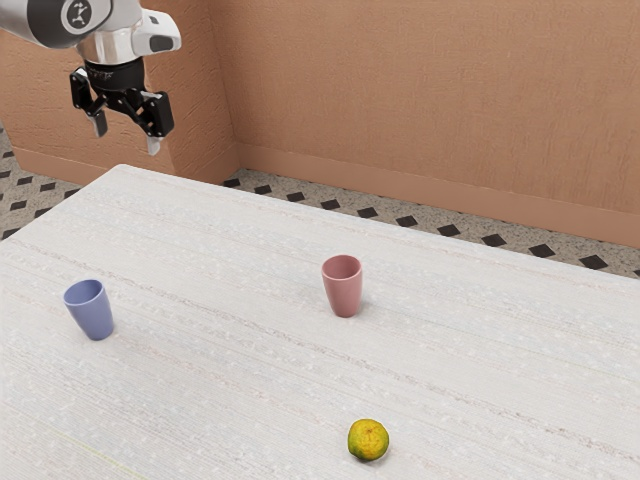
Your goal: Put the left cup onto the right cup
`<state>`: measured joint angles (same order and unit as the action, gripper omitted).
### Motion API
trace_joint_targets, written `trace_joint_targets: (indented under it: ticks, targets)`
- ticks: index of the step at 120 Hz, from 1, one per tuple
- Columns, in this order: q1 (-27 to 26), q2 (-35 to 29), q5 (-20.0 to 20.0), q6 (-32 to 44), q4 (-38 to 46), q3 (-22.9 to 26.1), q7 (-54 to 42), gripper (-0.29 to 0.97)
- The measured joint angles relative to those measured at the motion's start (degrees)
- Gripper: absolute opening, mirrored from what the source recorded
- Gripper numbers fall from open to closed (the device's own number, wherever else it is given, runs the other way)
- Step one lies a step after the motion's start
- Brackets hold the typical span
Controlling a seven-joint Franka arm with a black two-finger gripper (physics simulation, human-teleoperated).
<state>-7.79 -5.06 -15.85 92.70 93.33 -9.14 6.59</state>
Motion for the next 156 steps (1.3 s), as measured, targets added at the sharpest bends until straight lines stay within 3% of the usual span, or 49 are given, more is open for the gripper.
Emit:
trace_joint_targets:
  ticks: [85,156]
  targets:
    - [0.91,-2.00,-0.05,-0.27,1.80,-0.20,-0.14,0.68]
    - [5.54,-1.86,1.32,4.12,12.33,-0.40,1.85,0.68]
